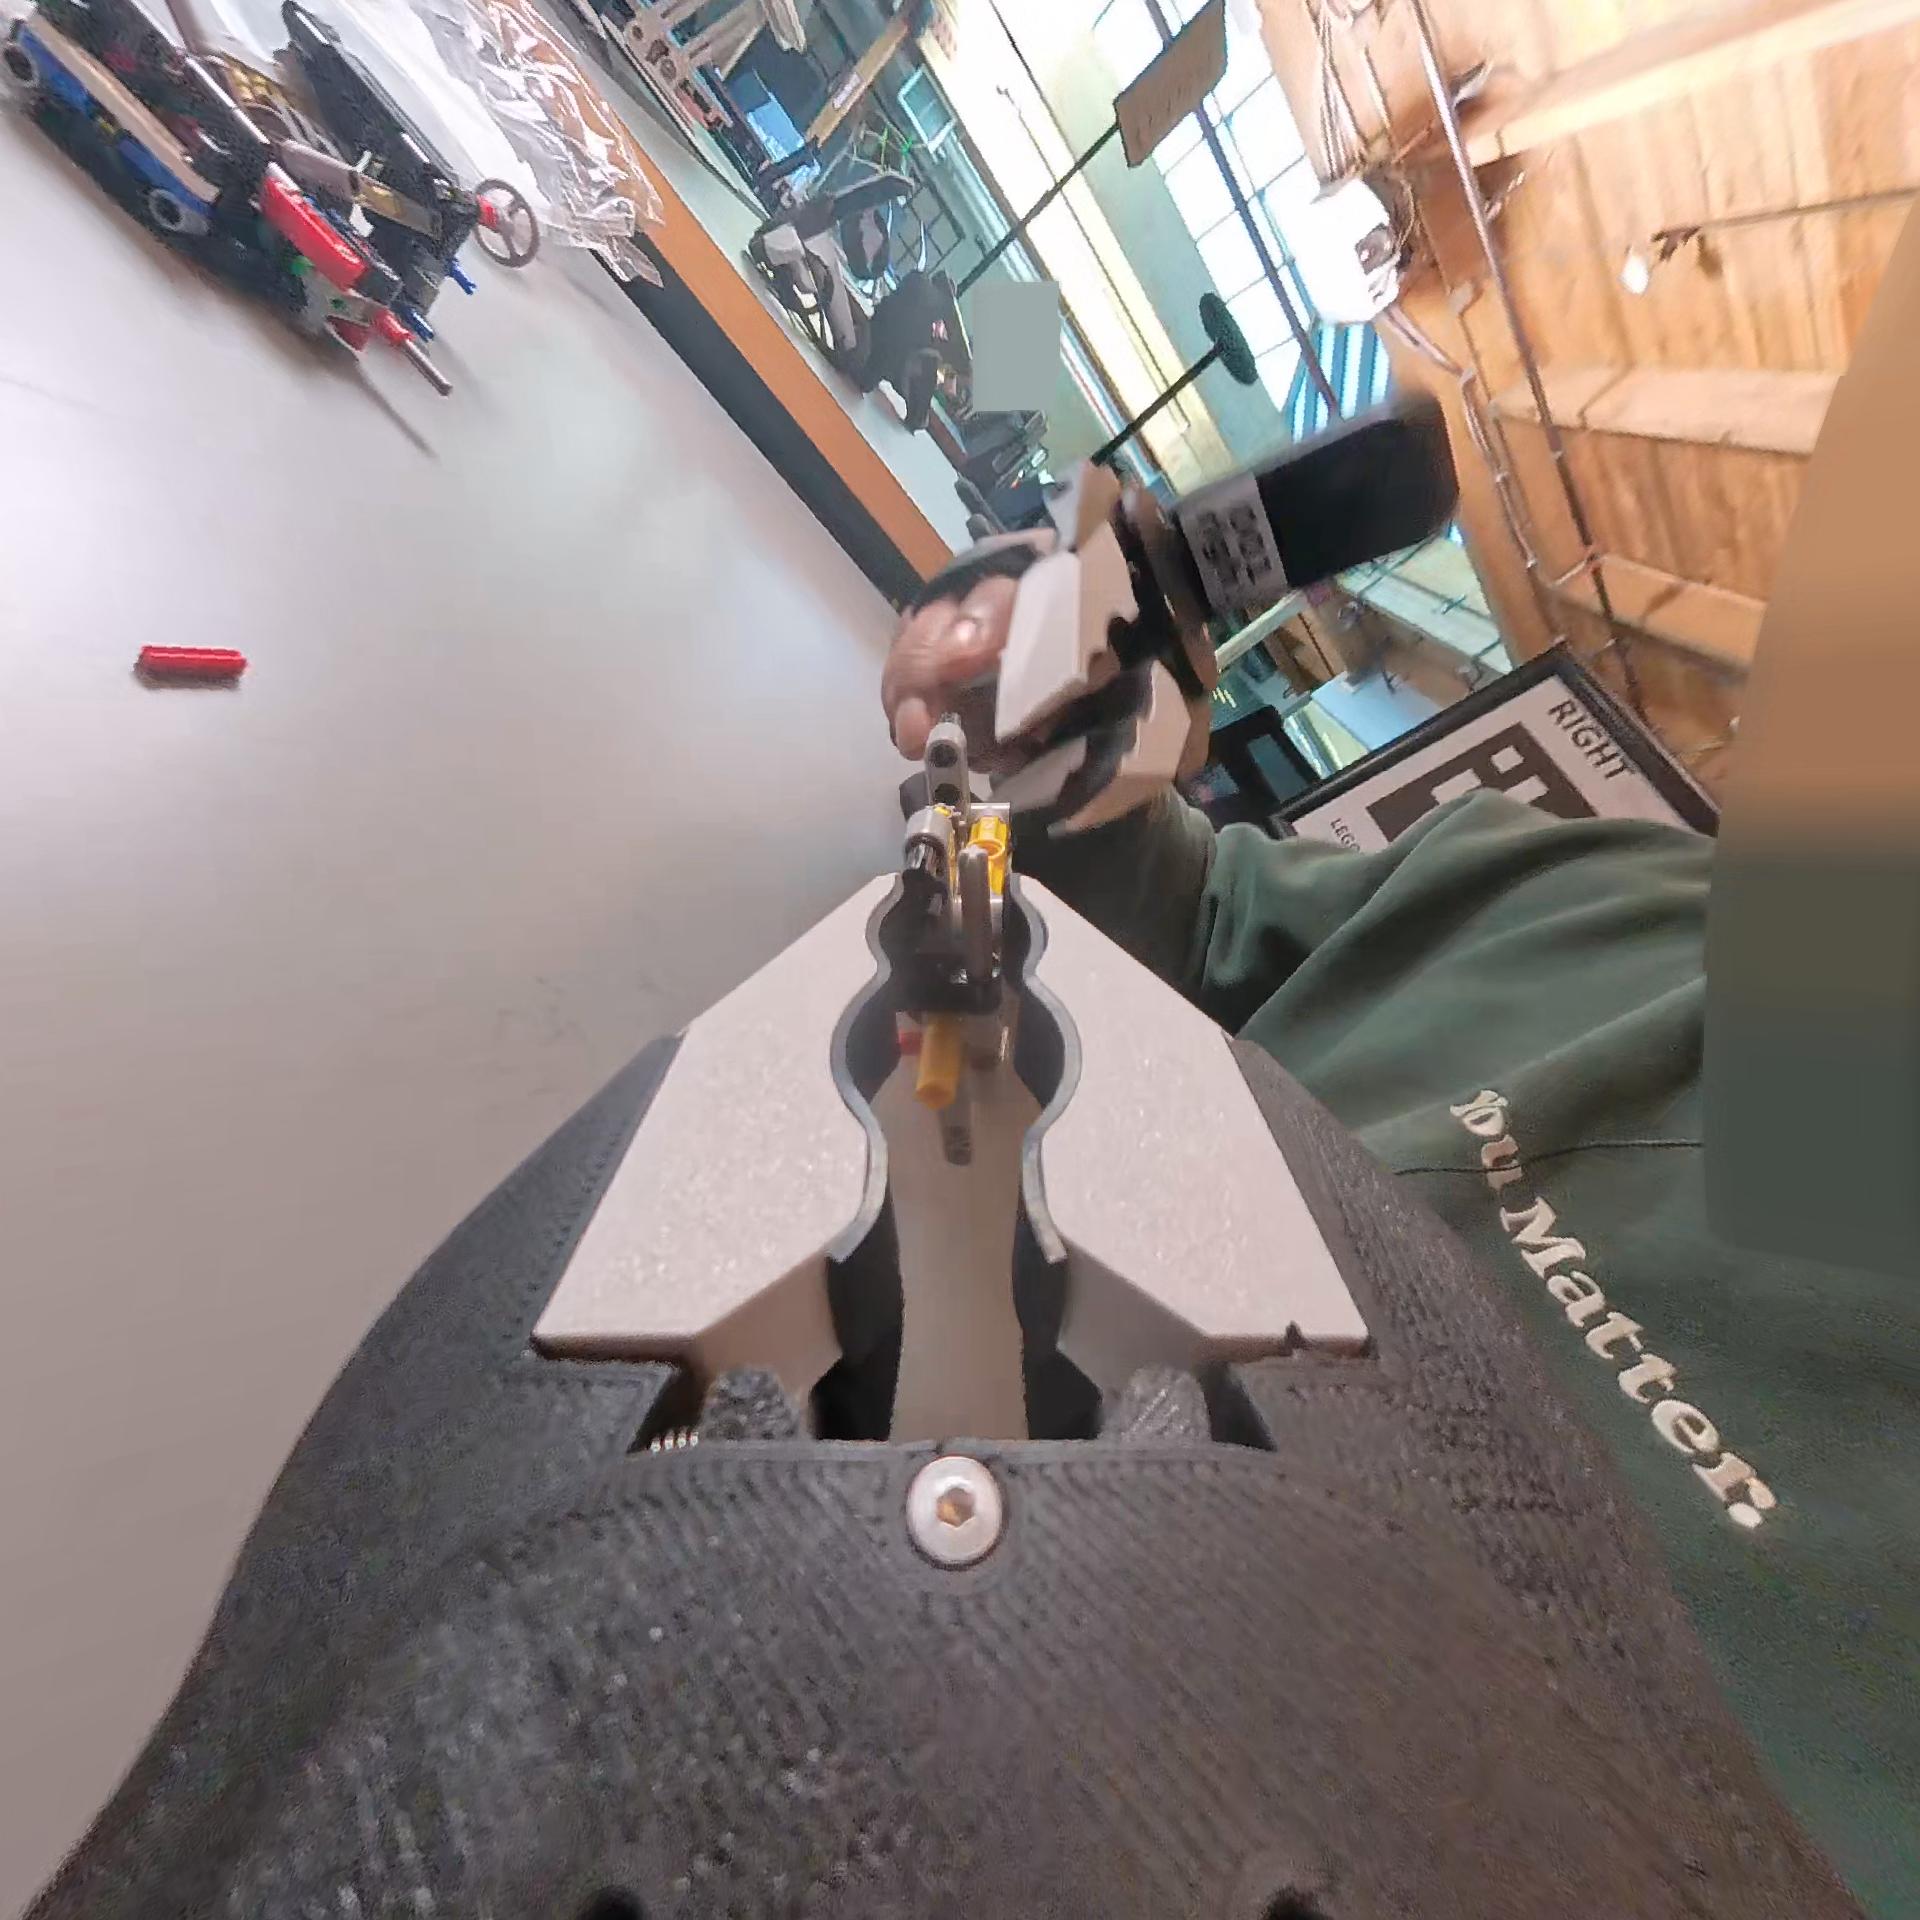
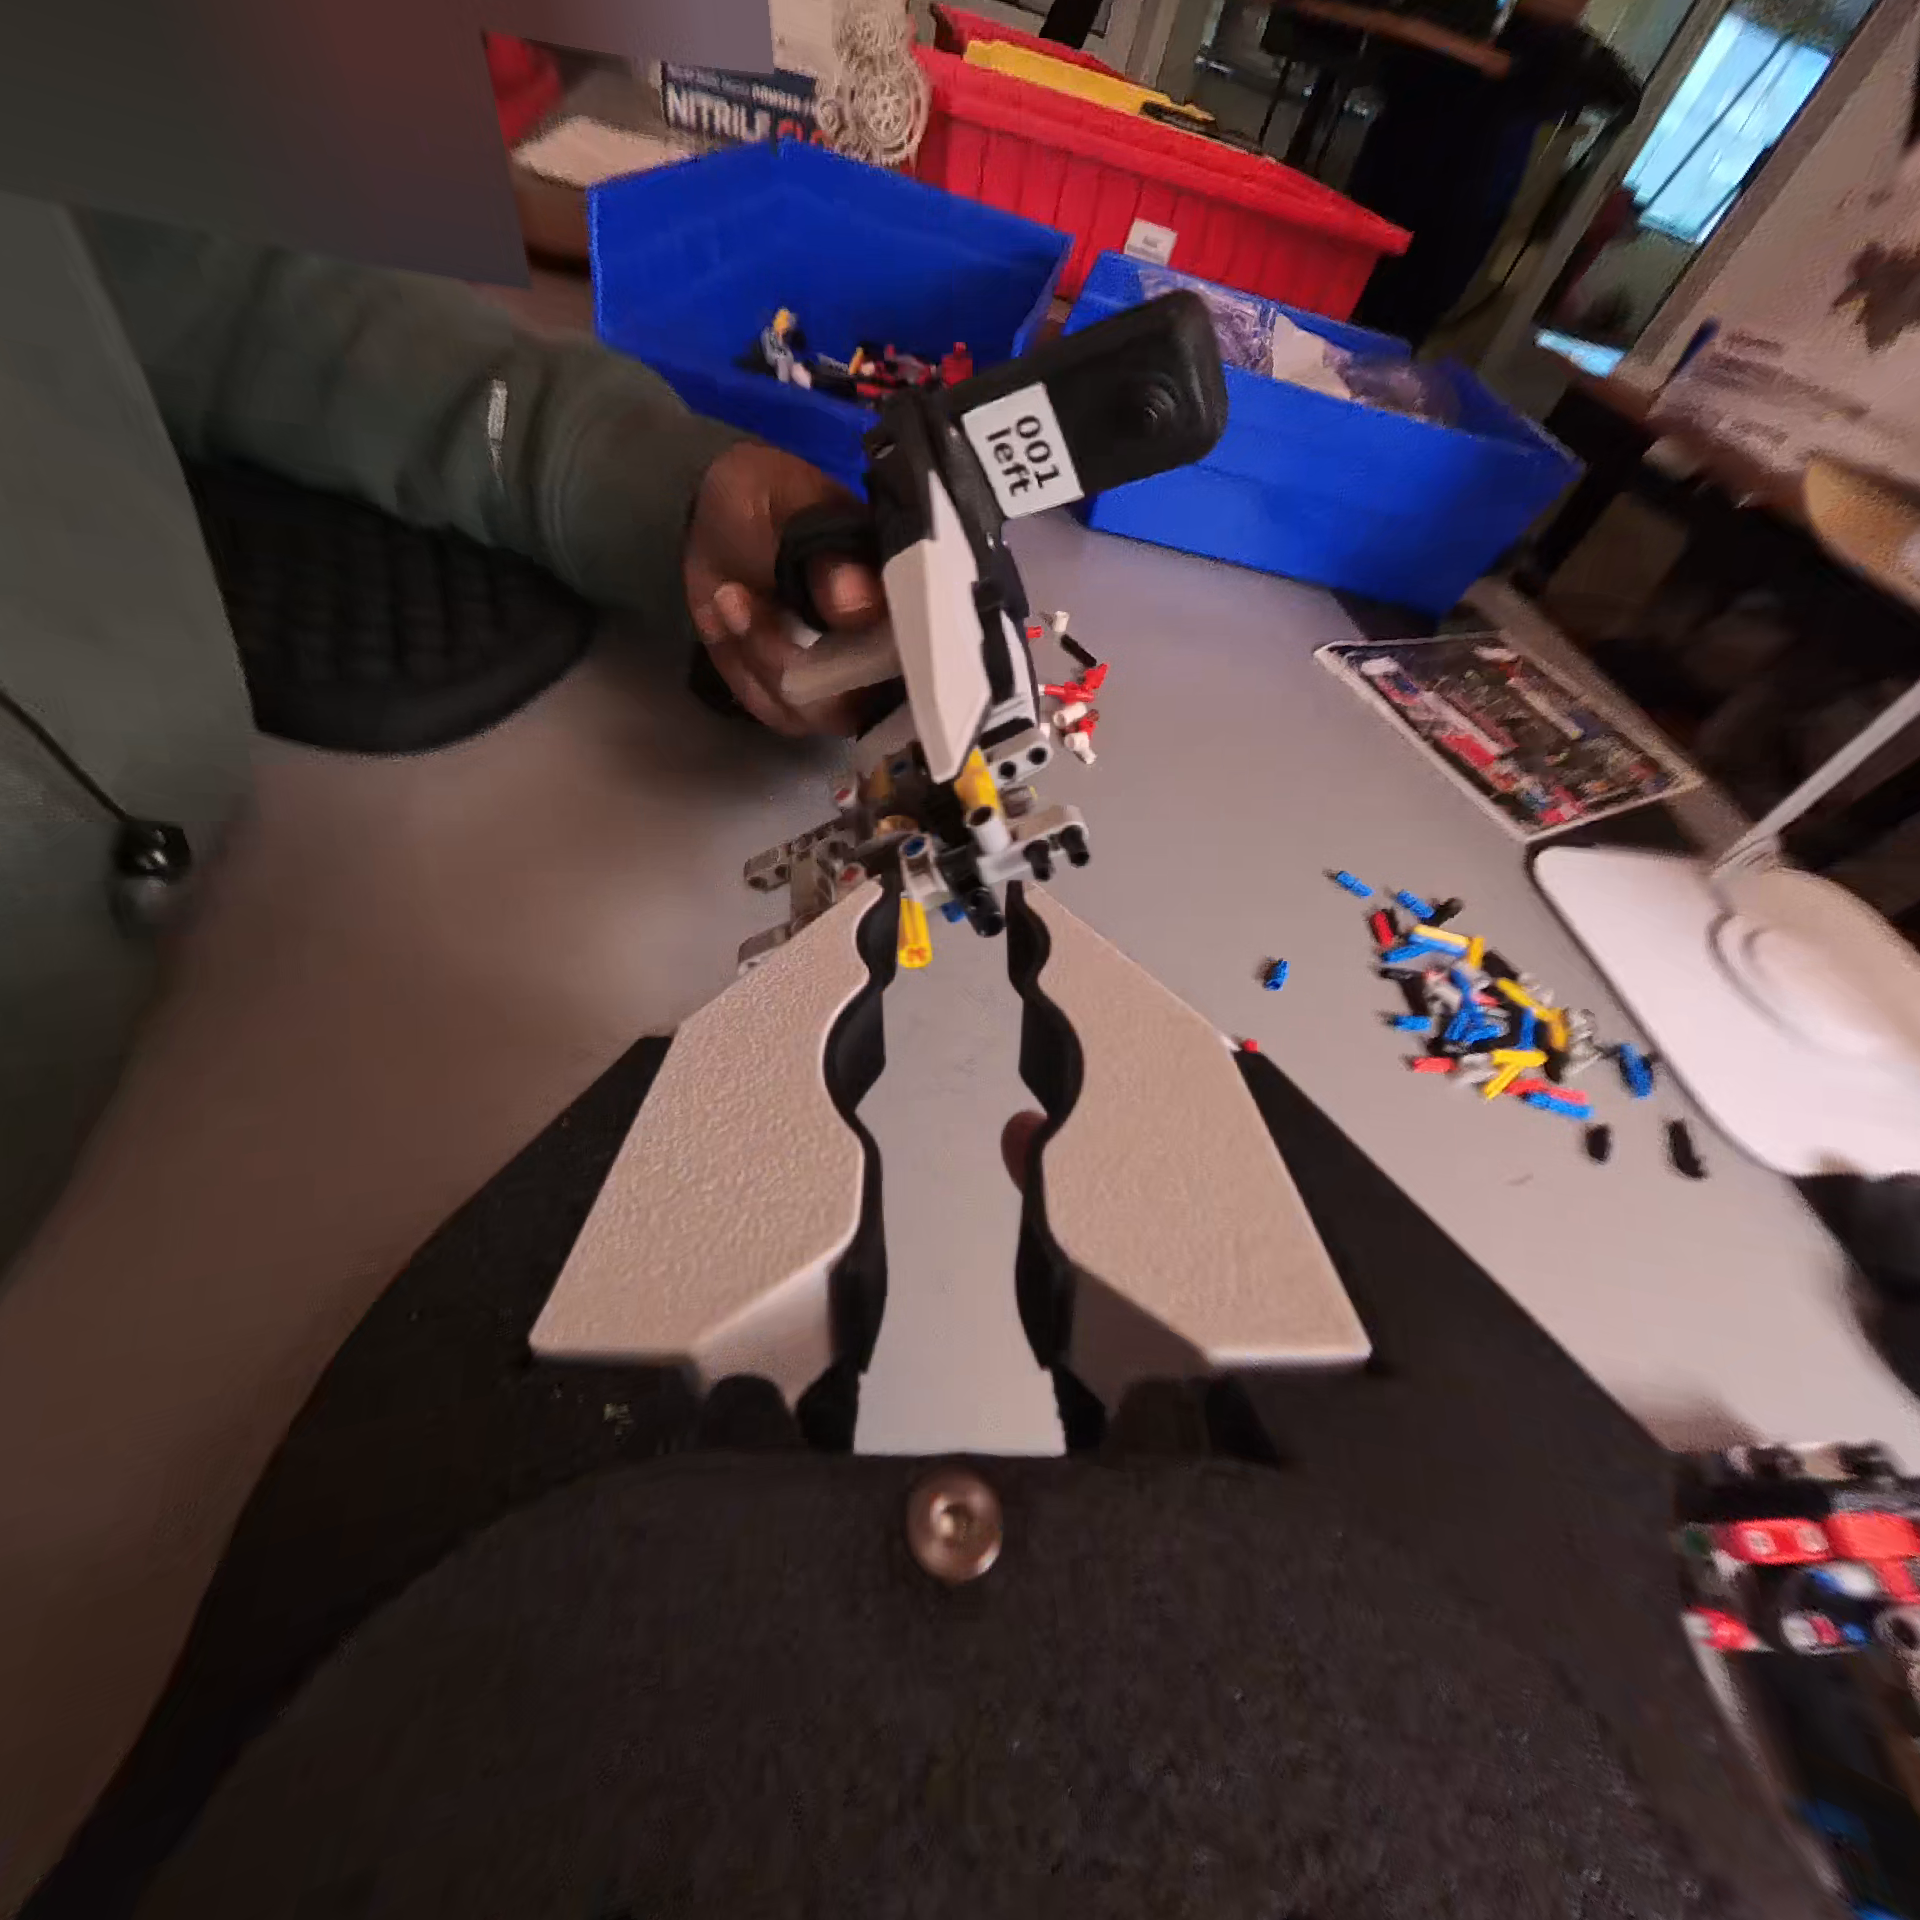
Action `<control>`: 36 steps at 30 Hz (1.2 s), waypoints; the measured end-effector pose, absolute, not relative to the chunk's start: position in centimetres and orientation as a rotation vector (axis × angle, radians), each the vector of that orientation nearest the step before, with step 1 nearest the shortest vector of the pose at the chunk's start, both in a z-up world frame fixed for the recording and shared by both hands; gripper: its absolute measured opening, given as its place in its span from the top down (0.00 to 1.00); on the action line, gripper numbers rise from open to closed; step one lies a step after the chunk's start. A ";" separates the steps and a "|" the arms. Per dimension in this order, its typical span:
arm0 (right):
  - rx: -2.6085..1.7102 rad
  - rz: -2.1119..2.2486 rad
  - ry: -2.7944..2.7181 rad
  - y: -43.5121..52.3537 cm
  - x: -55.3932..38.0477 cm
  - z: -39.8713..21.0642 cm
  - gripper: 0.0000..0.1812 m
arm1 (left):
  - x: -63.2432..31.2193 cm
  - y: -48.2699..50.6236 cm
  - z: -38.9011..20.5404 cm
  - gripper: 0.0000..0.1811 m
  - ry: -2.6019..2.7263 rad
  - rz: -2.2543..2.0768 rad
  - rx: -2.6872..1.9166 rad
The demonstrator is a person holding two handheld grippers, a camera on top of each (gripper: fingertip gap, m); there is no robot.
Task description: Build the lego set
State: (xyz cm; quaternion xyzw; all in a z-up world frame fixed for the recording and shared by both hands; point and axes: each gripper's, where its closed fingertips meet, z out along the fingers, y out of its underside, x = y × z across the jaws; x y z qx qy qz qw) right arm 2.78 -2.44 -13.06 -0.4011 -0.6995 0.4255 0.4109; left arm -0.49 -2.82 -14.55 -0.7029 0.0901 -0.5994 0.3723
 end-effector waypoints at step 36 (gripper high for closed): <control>-0.931 0.895 -1.728 -3.1 0.3 -15.2 0.81 | -1.2 -1.9 -15.0 0.92 -0.014 -1.723 -1.768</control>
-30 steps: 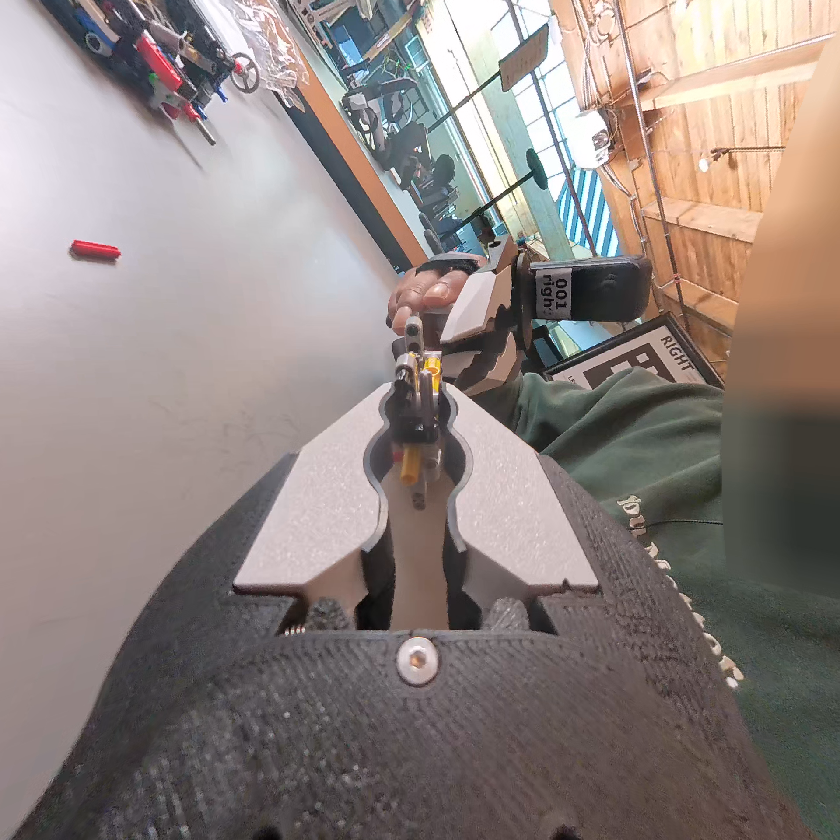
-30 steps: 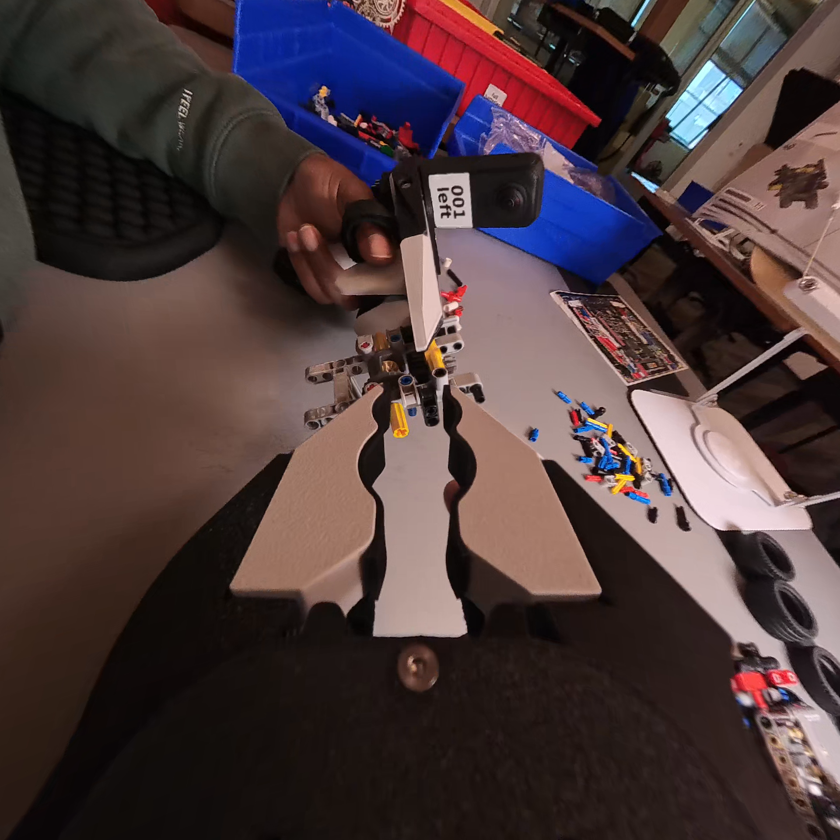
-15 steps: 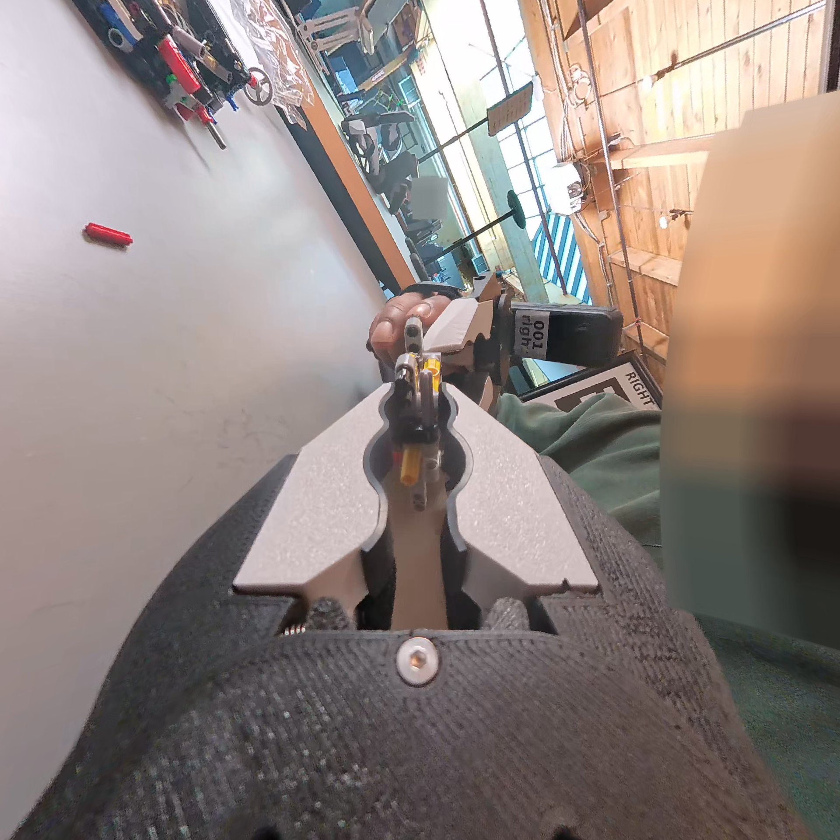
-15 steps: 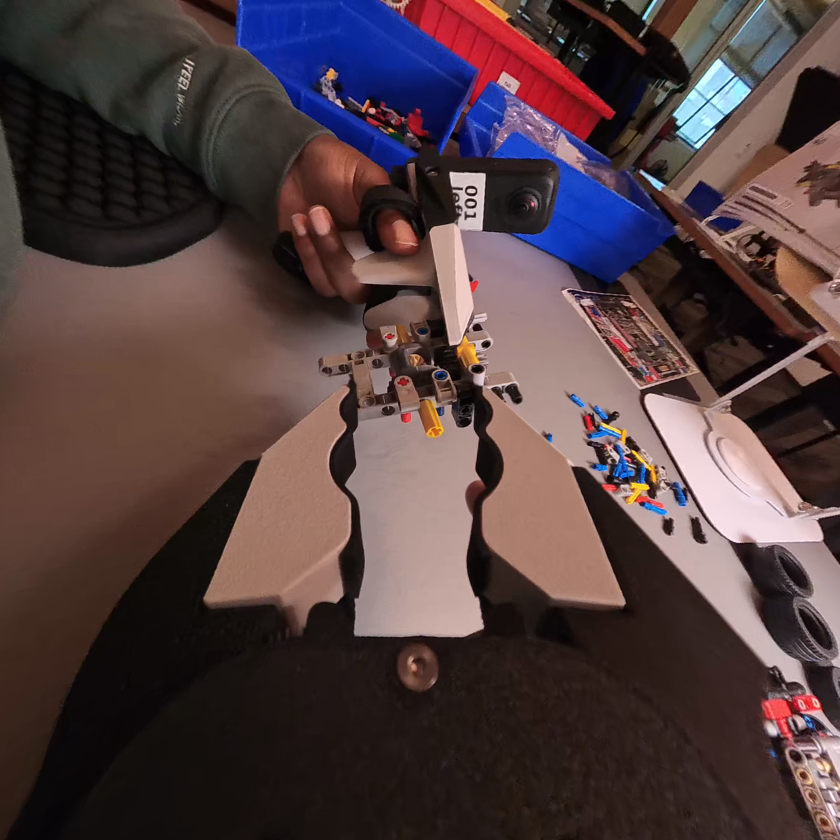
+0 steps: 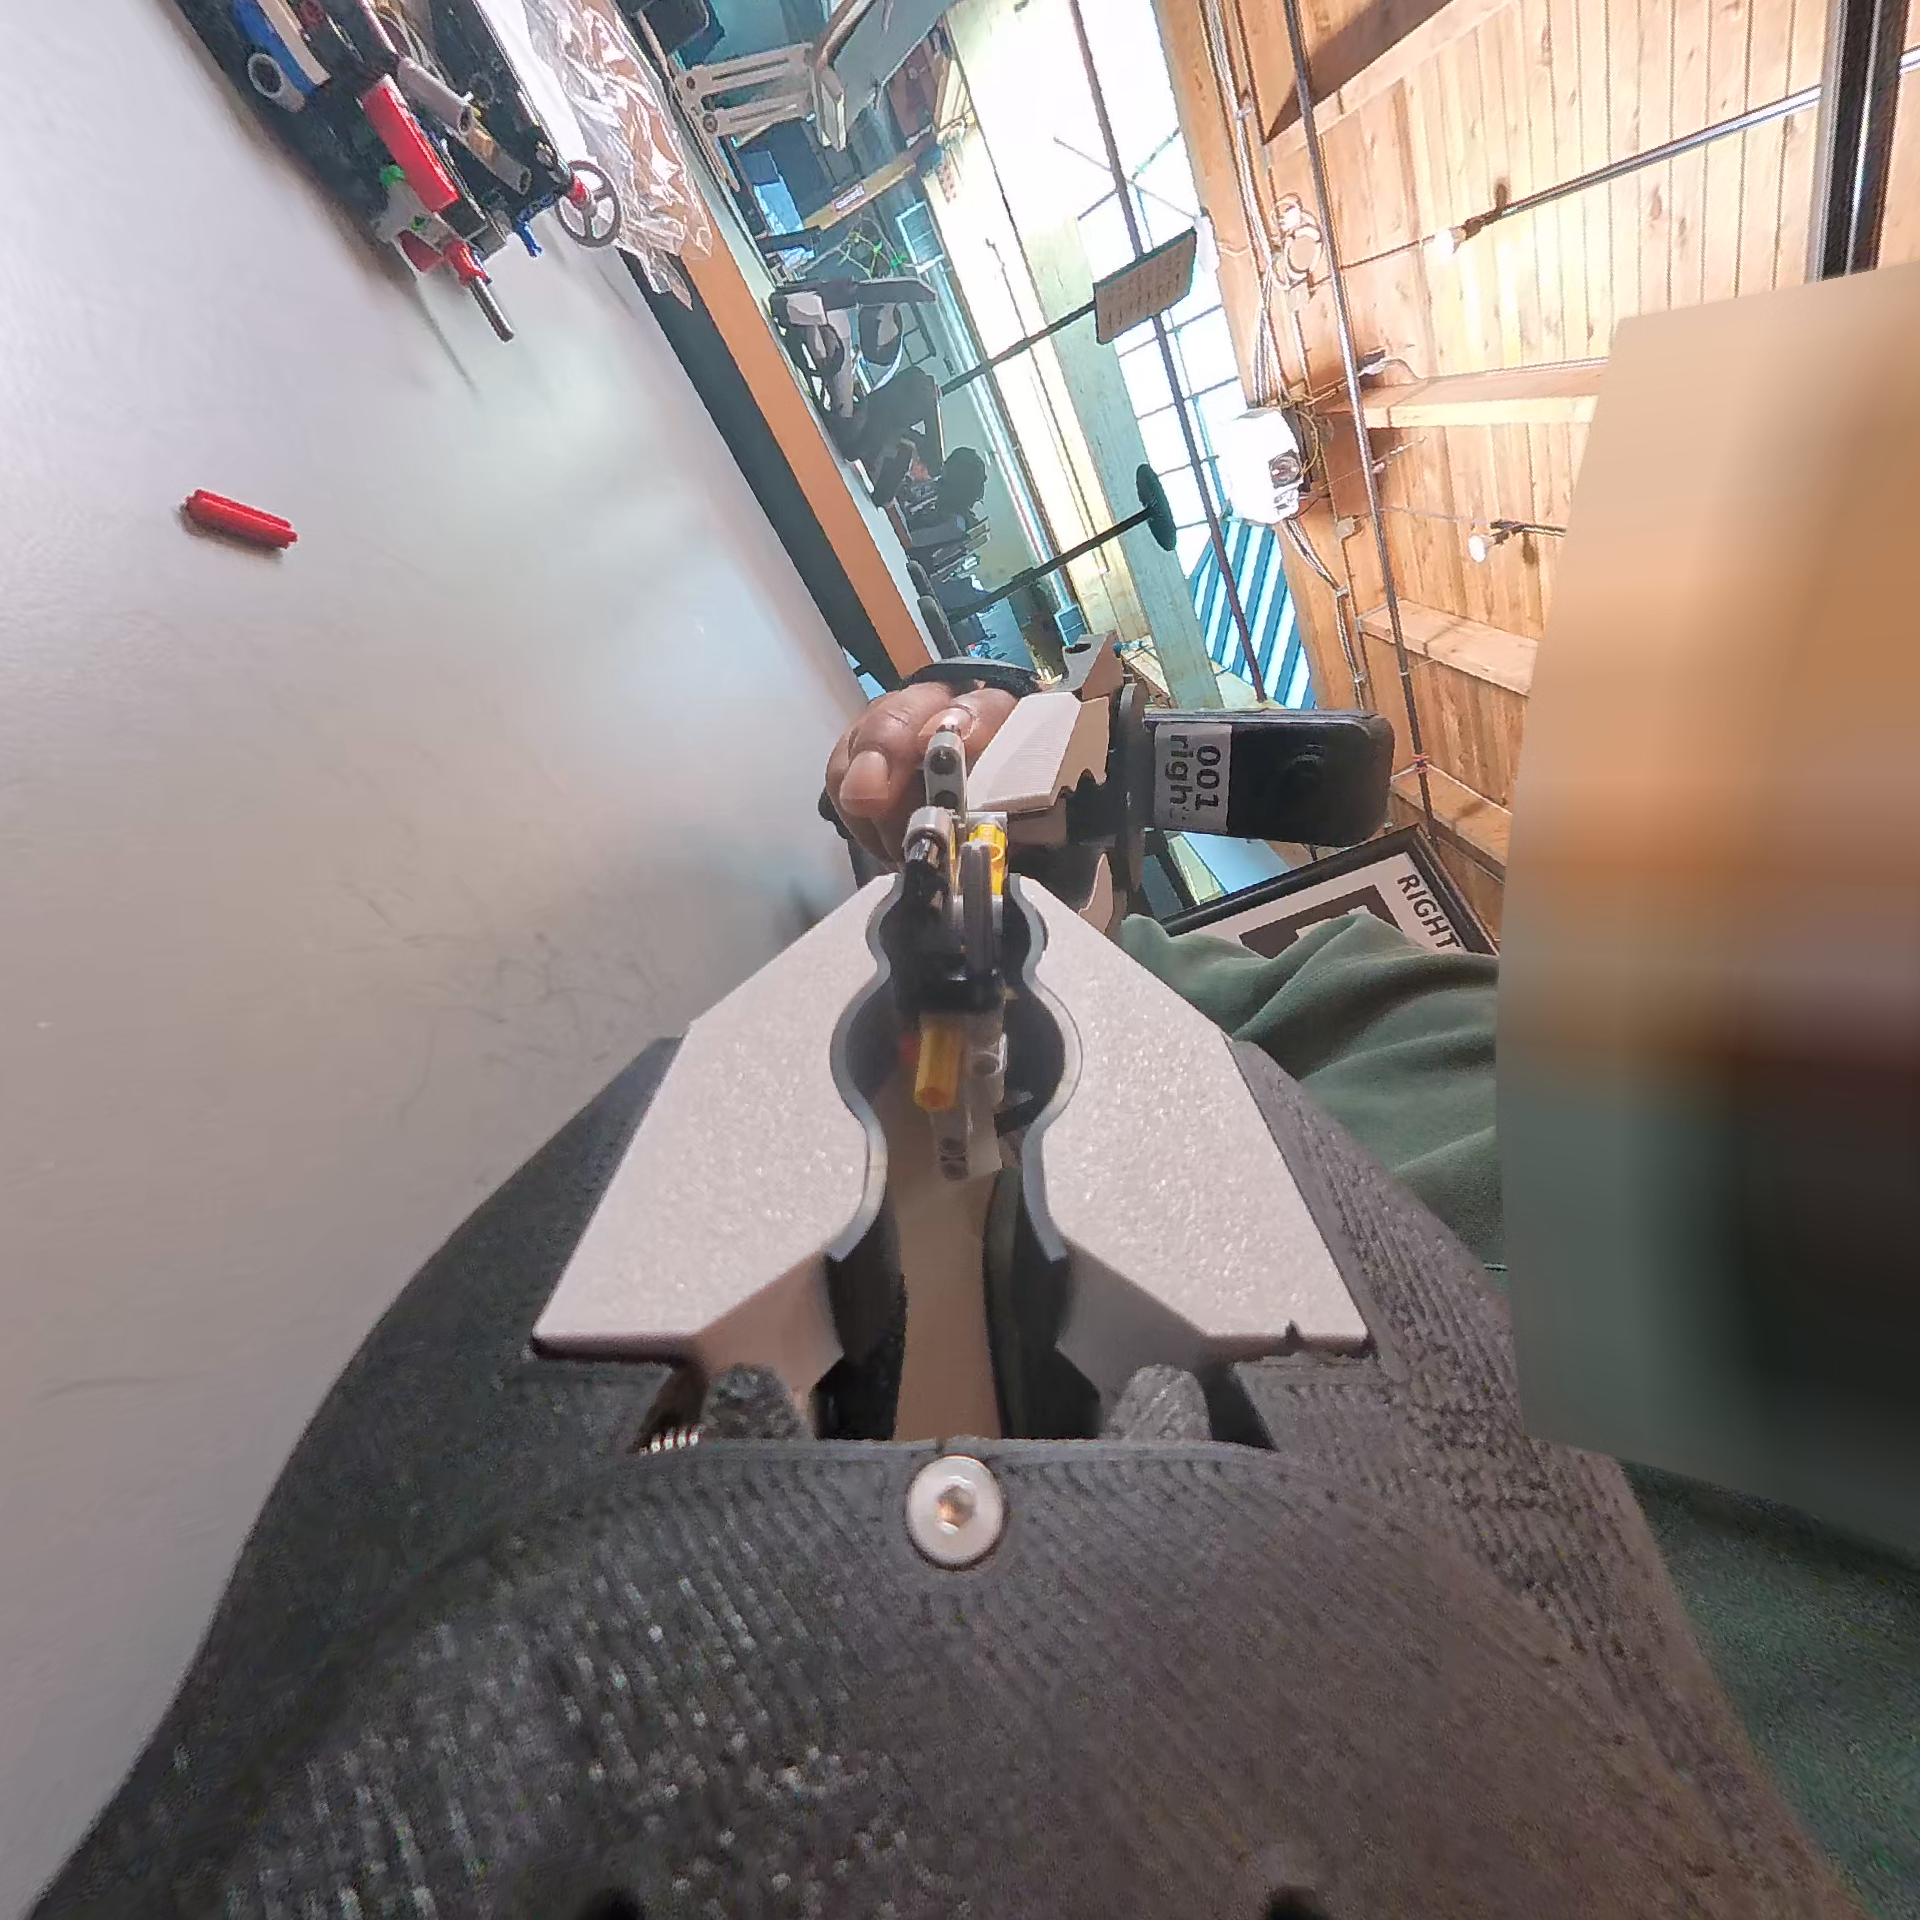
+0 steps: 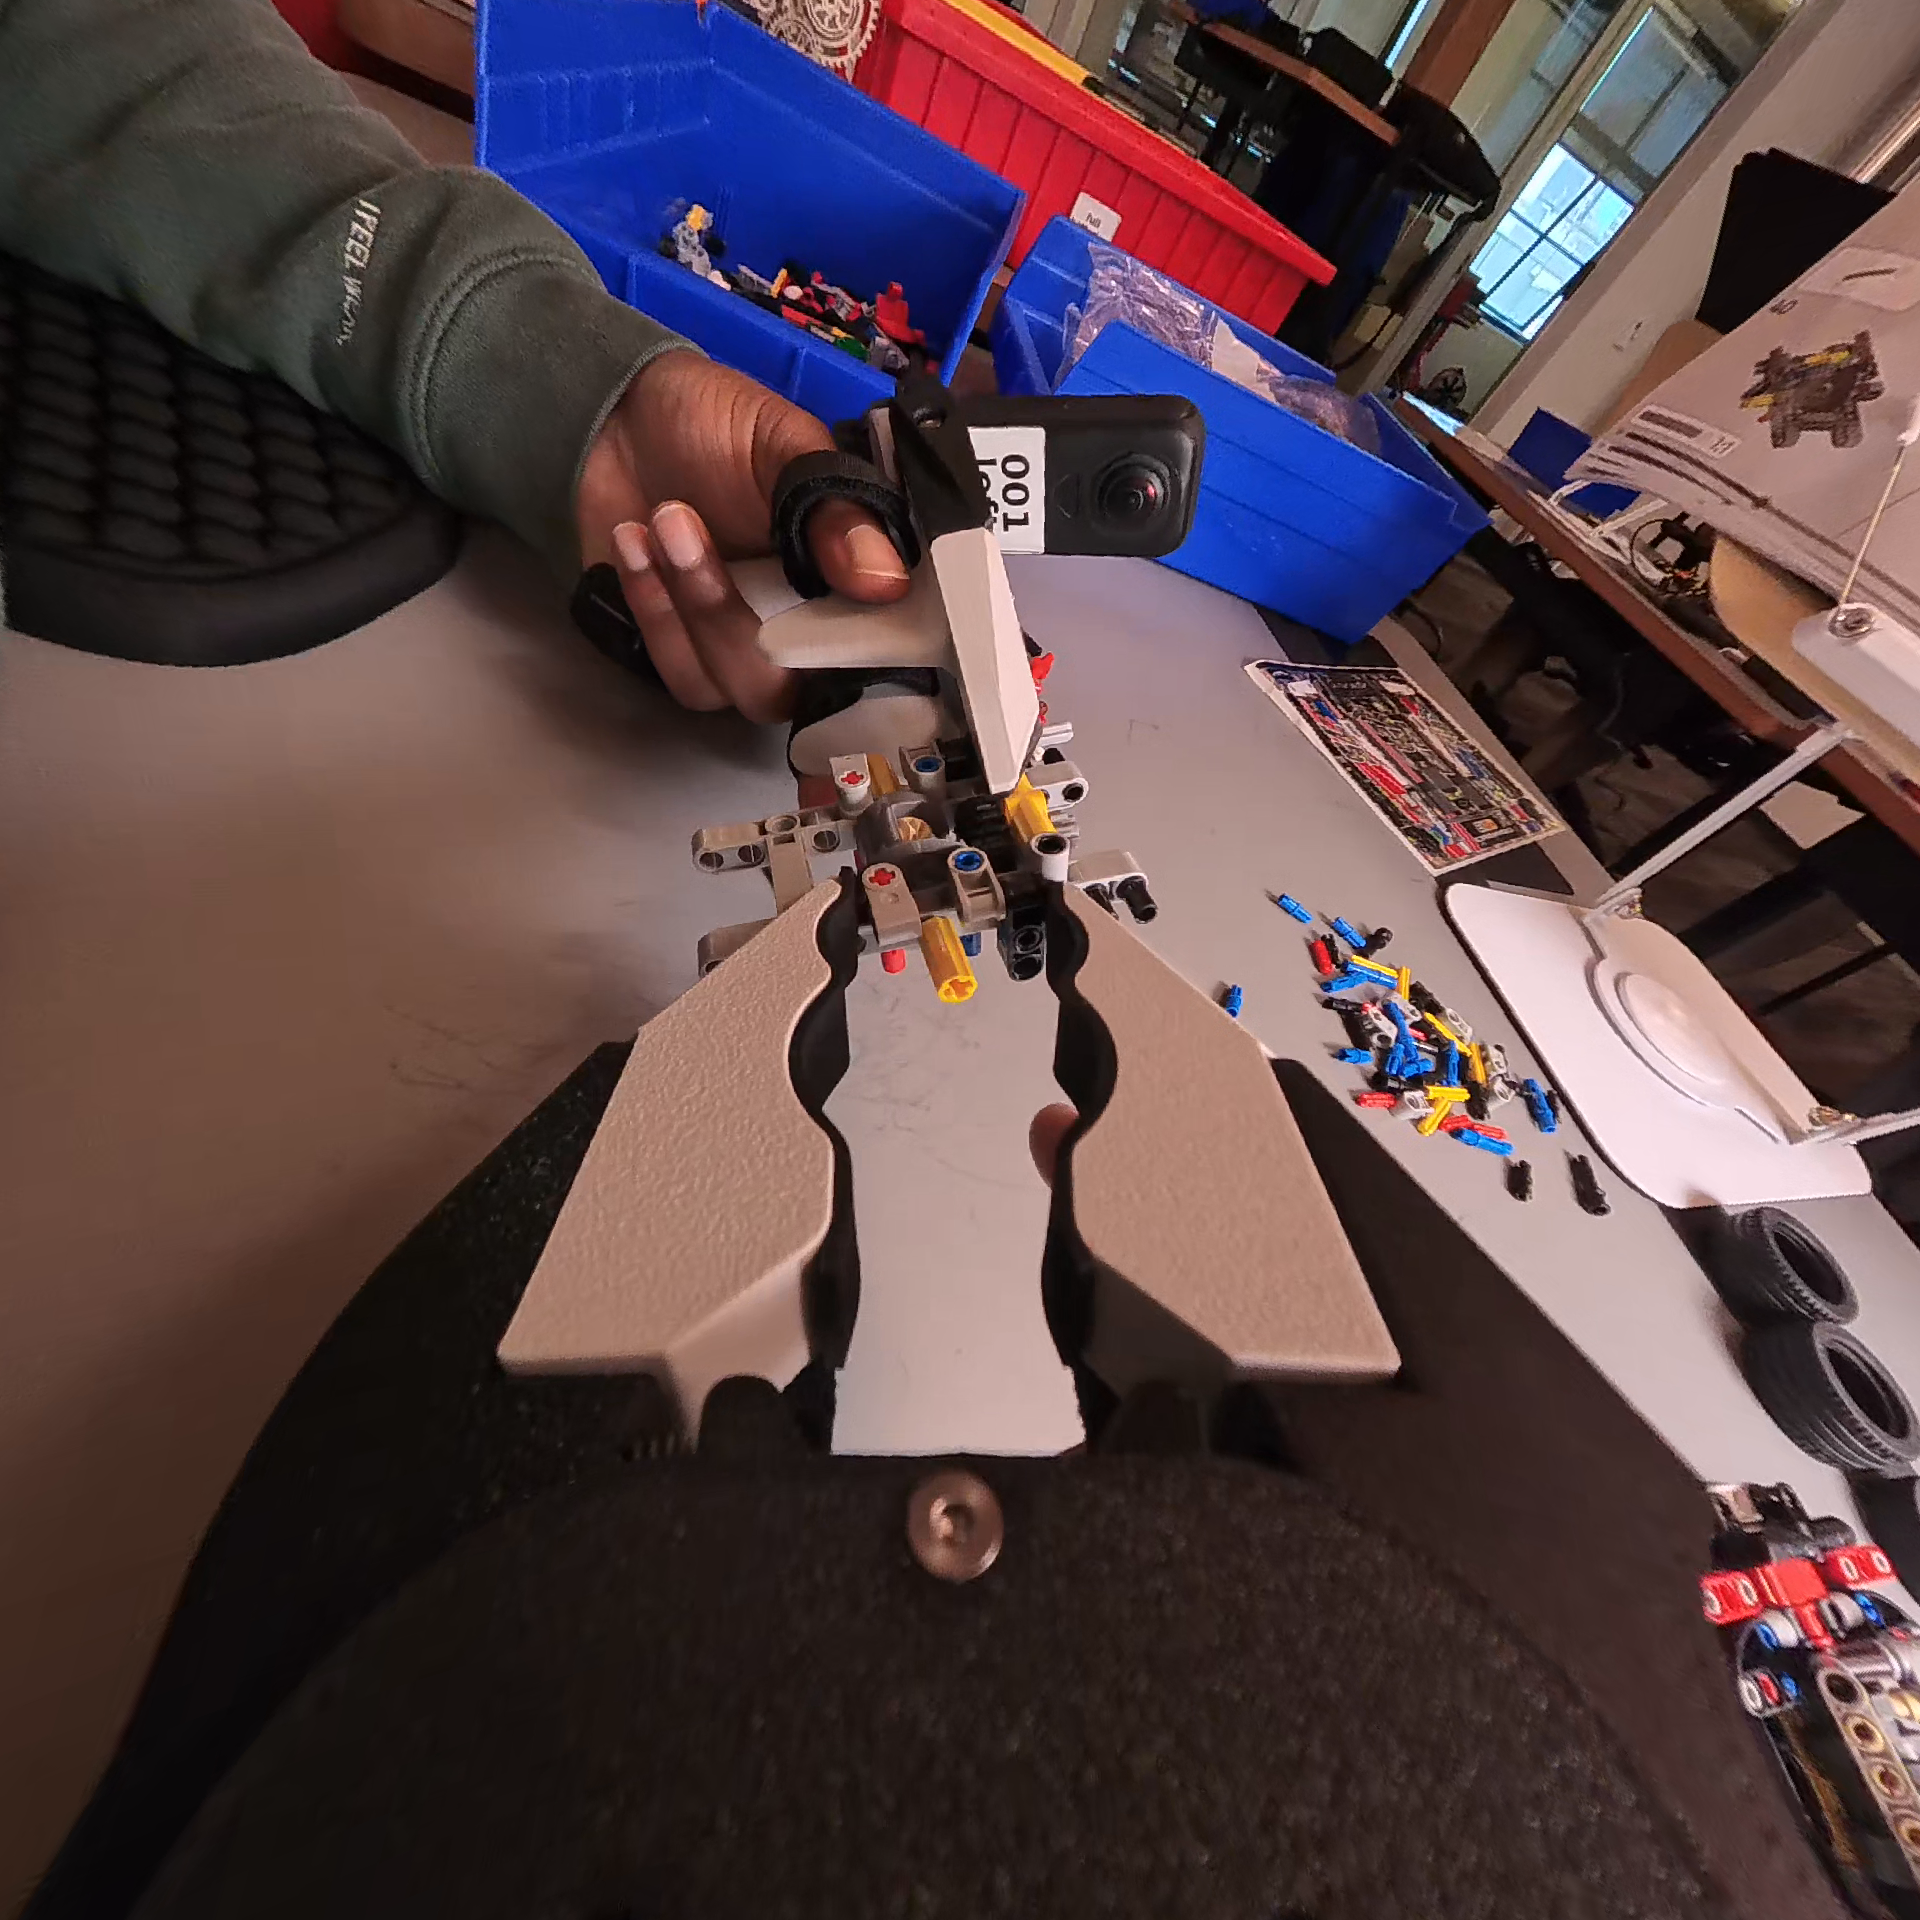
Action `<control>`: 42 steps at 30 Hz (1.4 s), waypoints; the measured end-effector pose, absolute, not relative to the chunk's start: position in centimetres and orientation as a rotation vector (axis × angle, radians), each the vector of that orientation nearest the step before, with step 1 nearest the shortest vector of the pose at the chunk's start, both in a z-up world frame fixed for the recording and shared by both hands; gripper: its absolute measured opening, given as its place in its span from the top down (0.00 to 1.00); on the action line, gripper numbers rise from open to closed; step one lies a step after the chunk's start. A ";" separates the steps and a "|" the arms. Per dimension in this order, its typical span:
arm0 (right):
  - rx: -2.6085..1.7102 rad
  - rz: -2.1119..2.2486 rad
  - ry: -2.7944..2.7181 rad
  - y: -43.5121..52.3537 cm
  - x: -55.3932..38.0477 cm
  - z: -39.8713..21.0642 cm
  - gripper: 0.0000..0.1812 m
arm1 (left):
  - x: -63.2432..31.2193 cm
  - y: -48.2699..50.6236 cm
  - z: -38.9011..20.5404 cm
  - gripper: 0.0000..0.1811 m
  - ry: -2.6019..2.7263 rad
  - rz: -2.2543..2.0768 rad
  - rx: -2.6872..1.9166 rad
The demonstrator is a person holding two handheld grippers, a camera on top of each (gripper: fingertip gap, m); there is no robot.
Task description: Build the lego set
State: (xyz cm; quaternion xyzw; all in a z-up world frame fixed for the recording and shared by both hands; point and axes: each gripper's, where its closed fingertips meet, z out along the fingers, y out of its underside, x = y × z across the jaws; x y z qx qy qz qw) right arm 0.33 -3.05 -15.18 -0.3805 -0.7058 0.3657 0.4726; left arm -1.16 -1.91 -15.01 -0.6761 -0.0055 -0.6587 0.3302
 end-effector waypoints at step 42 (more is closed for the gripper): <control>-1.088 1.031 -1.638 -2.1 0.5 -14.1 0.84 | -2.1 -1.4 -14.7 0.92 -0.052 -1.689 -1.731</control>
